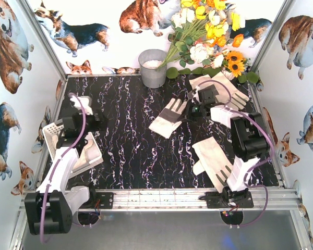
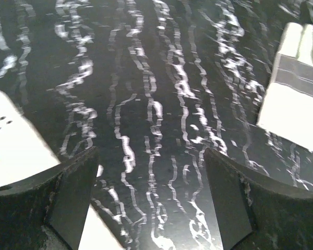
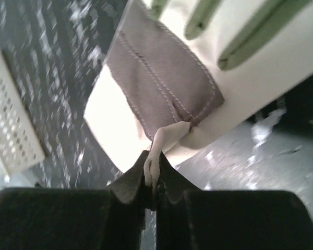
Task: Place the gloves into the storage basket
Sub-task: Adjust the glove at the center of the board.
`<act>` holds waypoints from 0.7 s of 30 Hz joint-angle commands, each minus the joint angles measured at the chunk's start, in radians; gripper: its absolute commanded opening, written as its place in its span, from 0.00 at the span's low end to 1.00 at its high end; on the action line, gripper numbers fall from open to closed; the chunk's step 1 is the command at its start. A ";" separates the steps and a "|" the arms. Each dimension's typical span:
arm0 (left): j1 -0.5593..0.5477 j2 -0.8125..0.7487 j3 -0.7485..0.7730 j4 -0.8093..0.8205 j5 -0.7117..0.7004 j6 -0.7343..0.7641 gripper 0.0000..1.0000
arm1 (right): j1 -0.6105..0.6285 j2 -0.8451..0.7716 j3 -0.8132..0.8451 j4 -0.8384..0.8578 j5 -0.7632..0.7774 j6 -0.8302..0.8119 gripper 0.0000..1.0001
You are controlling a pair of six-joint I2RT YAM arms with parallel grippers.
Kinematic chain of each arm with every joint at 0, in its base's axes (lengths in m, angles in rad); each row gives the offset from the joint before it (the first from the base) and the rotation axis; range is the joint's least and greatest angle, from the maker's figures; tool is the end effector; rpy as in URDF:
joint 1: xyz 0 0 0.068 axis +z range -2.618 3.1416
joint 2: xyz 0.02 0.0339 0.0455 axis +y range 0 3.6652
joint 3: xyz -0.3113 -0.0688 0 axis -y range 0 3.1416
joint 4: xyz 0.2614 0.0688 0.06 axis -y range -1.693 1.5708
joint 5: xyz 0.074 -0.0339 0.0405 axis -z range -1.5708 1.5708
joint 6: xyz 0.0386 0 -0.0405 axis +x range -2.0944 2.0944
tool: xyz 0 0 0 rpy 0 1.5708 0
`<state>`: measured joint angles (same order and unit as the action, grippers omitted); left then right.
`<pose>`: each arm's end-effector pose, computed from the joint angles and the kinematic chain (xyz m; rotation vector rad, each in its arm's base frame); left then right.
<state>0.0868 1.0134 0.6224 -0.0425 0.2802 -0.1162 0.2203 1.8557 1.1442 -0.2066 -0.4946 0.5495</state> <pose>0.2208 0.0085 0.2869 -0.0232 1.9986 -0.2994 0.3963 0.1075 0.2012 0.2041 2.5671 0.9265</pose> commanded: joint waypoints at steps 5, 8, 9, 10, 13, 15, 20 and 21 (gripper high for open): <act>-0.238 0.032 0.041 -0.014 0.074 -0.070 0.74 | 0.177 -0.206 -0.130 -0.002 -0.279 -0.213 0.00; -0.313 0.046 0.020 -0.002 0.093 -0.181 0.70 | 0.254 -0.220 -0.163 -0.026 -0.311 -0.260 0.00; -0.335 0.047 0.012 0.000 0.093 -0.224 0.68 | 0.270 -0.218 -0.176 -0.032 -0.325 -0.263 0.00; -0.355 0.044 -0.003 0.006 0.094 -0.262 0.66 | 0.282 -0.218 -0.190 -0.033 -0.339 -0.262 0.00; -0.426 0.026 -0.052 0.033 0.086 -0.367 0.63 | 0.314 -0.227 -0.224 -0.067 -0.352 -0.273 0.00; -0.484 0.018 -0.078 0.032 0.062 -0.426 0.60 | 0.335 -0.241 -0.235 -0.119 -0.332 -0.303 0.00; -0.610 0.014 -0.148 0.039 -0.026 -0.553 0.51 | 0.355 -0.283 -0.285 -0.146 -0.222 -0.230 0.00; -0.641 0.013 -0.168 0.058 -0.042 -0.583 0.49 | 0.359 -0.293 -0.299 -0.140 -0.188 -0.197 0.00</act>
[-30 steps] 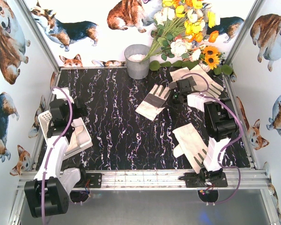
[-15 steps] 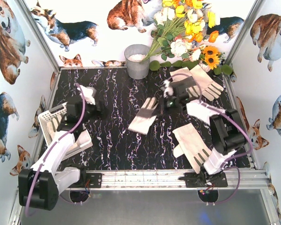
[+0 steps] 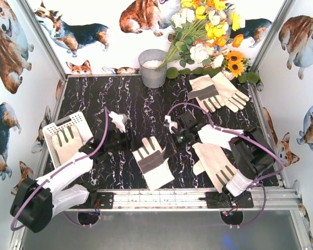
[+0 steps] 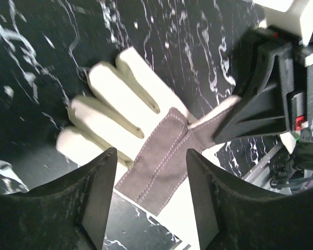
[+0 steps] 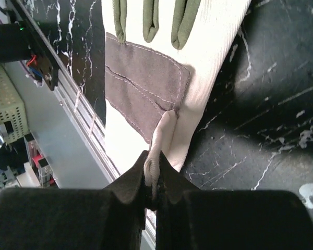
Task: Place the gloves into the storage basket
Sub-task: Adjust the glove at the center of the board.
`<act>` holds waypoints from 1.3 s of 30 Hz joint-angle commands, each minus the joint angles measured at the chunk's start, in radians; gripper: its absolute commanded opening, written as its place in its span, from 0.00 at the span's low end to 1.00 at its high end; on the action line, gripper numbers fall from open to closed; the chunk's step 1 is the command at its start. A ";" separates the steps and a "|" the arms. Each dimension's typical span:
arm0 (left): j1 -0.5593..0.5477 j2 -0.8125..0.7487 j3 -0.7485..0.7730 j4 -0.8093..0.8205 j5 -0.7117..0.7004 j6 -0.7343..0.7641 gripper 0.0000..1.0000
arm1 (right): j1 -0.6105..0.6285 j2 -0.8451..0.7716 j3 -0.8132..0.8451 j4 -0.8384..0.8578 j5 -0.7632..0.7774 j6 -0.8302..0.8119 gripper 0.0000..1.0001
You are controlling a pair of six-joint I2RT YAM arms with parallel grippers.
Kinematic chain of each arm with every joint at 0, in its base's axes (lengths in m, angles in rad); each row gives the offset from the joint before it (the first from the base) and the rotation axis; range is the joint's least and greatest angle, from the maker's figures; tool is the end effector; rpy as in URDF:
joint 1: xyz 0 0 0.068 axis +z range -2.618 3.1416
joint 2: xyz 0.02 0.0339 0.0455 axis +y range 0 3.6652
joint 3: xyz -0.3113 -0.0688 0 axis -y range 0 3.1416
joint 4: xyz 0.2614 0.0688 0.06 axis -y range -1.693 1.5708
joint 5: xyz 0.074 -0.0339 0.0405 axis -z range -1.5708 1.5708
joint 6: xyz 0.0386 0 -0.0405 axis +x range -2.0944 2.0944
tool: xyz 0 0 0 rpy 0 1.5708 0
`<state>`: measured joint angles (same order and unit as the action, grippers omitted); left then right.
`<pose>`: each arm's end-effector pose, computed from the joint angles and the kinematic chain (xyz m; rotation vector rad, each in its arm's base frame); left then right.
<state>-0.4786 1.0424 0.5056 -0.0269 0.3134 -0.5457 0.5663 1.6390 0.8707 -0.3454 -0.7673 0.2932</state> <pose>0.1827 -0.1082 0.2411 0.1199 2.2479 -0.9143 0.2521 0.1920 0.1942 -0.6345 2.7078 1.2844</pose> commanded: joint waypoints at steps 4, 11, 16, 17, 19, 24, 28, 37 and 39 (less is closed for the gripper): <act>-0.168 -0.011 -0.094 0.092 -0.149 -0.220 0.46 | 0.023 -0.138 -0.097 -0.004 0.297 0.244 0.00; -0.235 0.096 -0.107 0.211 -0.183 -0.263 0.44 | 0.024 -0.277 -0.210 0.032 0.441 0.430 0.00; -0.261 0.212 -0.061 0.270 -0.155 -0.246 0.42 | 0.023 -0.296 -0.234 0.117 0.384 0.501 0.00; -0.264 0.234 -0.055 0.280 -0.147 -0.243 0.41 | 0.024 -0.287 -0.240 0.142 0.367 0.520 0.00; -0.267 0.273 -0.048 0.295 -0.137 -0.241 0.39 | 0.025 -0.265 -0.245 0.175 0.342 0.553 0.00; -0.279 0.320 -0.048 0.318 -0.146 -0.243 0.35 | 0.030 -0.213 -0.243 0.179 0.303 0.565 0.00; -0.282 0.332 -0.057 0.321 -0.148 -0.245 0.34 | 0.030 -0.200 -0.242 0.163 0.307 0.565 0.00; -0.283 0.347 -0.033 0.248 -0.154 -0.246 0.34 | 0.031 -0.245 -0.220 0.075 0.356 0.543 0.14; -0.283 0.335 -0.033 0.241 -0.151 -0.246 0.34 | 0.030 -0.269 -0.205 0.034 0.374 0.527 0.26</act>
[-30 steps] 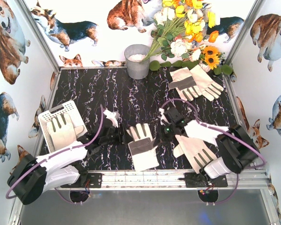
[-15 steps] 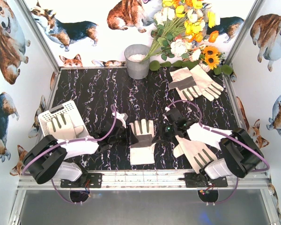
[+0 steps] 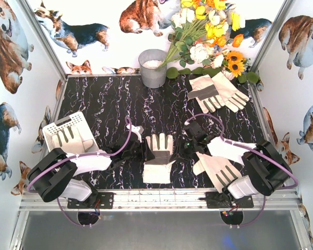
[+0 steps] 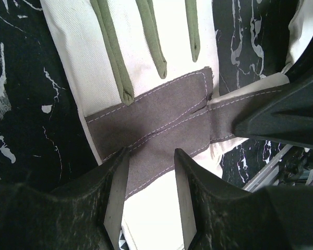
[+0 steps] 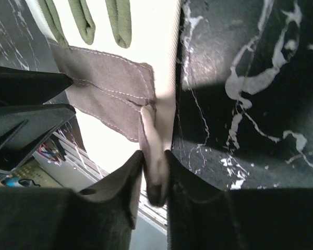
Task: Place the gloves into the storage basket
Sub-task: Adjust the glove at the center of the board.
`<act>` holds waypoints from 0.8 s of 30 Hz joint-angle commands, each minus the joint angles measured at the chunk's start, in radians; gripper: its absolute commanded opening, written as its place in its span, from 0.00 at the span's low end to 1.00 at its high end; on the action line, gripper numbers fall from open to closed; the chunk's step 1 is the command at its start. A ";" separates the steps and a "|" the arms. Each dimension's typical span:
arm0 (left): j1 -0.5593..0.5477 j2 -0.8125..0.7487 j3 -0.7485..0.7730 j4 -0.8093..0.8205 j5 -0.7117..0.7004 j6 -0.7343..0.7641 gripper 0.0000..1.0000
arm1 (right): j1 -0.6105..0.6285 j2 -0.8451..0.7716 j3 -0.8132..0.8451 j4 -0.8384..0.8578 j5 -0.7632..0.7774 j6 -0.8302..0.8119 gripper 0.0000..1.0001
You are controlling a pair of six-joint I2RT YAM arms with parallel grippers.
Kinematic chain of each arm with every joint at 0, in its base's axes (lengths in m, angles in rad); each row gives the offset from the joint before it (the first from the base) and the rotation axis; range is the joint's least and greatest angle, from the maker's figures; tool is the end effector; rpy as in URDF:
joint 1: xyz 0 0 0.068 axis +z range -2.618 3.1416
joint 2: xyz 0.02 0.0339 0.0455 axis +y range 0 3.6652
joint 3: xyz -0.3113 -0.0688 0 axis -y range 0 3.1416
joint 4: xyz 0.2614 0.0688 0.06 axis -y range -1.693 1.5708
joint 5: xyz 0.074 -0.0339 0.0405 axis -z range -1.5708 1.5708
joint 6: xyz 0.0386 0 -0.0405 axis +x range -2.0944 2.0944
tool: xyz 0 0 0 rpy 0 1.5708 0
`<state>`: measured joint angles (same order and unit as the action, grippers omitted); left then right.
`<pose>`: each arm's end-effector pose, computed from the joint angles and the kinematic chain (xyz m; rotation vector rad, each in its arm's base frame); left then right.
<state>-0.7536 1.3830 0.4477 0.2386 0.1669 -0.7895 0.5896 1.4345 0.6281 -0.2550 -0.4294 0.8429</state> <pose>0.1789 -0.1766 0.1727 0.0519 2.4599 -0.9483 0.2031 0.1552 0.1795 0.2015 2.8765 0.9656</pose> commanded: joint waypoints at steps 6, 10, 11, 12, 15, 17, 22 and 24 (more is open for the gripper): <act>-0.025 -0.093 0.060 -0.072 0.006 0.047 0.52 | 0.003 -0.151 0.164 -0.242 0.122 -0.124 0.53; -0.030 -0.160 0.159 -0.220 -0.031 0.147 0.66 | -0.010 -0.192 0.270 -0.353 0.202 -0.186 0.58; -0.030 -0.176 0.193 -0.257 -0.046 0.170 0.69 | -0.019 -0.202 0.293 -0.377 0.229 -0.203 0.58; -0.030 -0.191 0.217 -0.287 -0.062 0.191 0.72 | -0.032 -0.210 0.315 -0.400 0.249 -0.210 0.58; -0.029 -0.225 0.289 -0.374 -0.091 0.257 0.81 | -0.117 -0.252 0.357 -0.414 0.207 -0.190 0.59; -0.025 -0.241 0.359 -0.456 -0.117 0.309 0.89 | -0.157 -0.296 0.360 -0.366 0.193 -0.180 0.59; 0.069 -0.271 0.453 -0.602 -0.152 0.415 0.98 | -0.230 -0.368 0.361 -0.354 0.250 -0.205 0.61; 0.152 -0.291 0.455 -0.623 -0.122 0.448 0.99 | -0.270 -0.361 0.357 -0.389 0.268 -0.222 0.61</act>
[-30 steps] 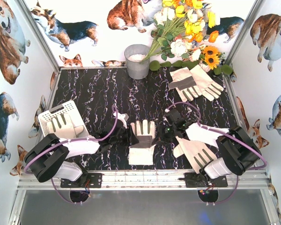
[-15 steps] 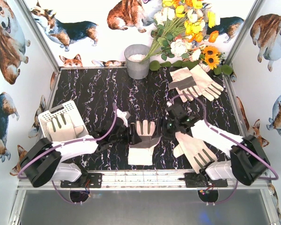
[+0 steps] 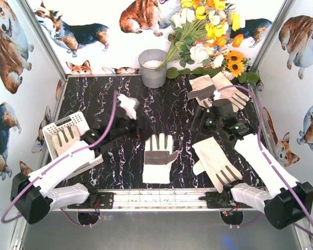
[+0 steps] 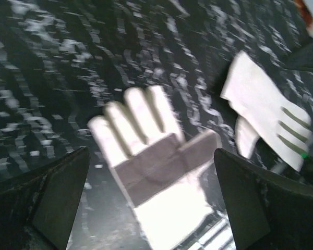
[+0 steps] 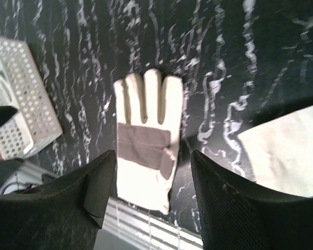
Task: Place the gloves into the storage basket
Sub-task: Pick up the glove from the center of the board.
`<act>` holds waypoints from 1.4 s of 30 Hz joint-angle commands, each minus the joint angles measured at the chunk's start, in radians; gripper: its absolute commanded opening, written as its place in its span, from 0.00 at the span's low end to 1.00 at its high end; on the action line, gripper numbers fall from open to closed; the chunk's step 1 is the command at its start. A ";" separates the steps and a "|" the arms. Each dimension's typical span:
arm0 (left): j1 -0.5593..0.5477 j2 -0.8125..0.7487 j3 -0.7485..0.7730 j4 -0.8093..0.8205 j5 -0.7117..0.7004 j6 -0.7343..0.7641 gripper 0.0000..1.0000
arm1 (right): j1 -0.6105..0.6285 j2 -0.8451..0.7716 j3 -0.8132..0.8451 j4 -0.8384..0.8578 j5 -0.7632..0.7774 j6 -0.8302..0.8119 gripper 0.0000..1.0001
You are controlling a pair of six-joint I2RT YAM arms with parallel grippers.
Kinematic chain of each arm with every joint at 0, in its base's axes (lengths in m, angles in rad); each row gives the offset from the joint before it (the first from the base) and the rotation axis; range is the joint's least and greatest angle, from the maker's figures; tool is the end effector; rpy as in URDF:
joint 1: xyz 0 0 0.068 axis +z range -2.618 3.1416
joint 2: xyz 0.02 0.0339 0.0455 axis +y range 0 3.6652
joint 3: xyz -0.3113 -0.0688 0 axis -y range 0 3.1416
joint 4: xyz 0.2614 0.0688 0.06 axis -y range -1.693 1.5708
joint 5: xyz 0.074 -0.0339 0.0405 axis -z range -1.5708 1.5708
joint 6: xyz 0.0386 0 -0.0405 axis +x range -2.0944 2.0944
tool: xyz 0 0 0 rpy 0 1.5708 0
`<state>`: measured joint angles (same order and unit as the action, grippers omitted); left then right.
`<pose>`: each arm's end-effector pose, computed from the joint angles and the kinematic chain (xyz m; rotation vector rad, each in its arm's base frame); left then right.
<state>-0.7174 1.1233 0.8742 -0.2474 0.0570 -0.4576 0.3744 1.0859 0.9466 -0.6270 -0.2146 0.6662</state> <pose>0.1887 -0.1676 0.3342 0.3162 2.1375 -0.7644 0.2042 0.0891 0.3346 0.2443 2.4326 0.7448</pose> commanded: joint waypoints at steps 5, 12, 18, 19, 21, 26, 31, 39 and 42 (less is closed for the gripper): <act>0.344 -0.094 -0.010 -0.151 0.054 0.186 0.99 | -0.067 0.064 0.049 -0.169 0.230 -0.147 0.63; 0.523 -0.150 -0.128 -0.116 0.015 0.254 1.00 | 0.052 0.212 0.008 -0.212 0.330 -0.168 0.68; 0.536 -0.240 -0.214 -0.123 0.002 0.223 1.00 | 0.099 0.369 0.018 -0.223 0.399 -0.166 0.66; 0.536 -0.257 -0.222 -0.131 -0.004 0.220 1.00 | 0.105 0.383 0.019 -0.217 0.409 -0.172 0.65; 0.536 -0.290 -0.236 -0.147 -0.011 0.220 1.00 | 0.110 0.418 0.028 -0.214 0.415 -0.184 0.61; 0.537 -0.373 -0.244 -0.175 -0.037 0.218 1.00 | 0.144 0.502 0.045 -0.206 0.422 -0.206 0.54; 0.538 -0.394 -0.246 -0.182 -0.040 0.217 1.00 | 0.176 0.577 0.051 -0.214 0.480 -0.198 0.52; 0.536 -0.394 -0.224 -0.185 -0.022 0.248 1.00 | 0.176 0.512 0.099 -0.230 0.499 -0.204 0.00; 0.536 -0.396 -0.222 -0.160 0.043 0.254 1.00 | 0.176 0.419 0.143 -0.251 0.495 -0.205 0.00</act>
<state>-0.1921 0.7364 0.6384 -0.4324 0.0380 -0.2245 0.5495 1.6417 0.9958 -0.8669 0.2489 0.4618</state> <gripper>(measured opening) 0.995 0.037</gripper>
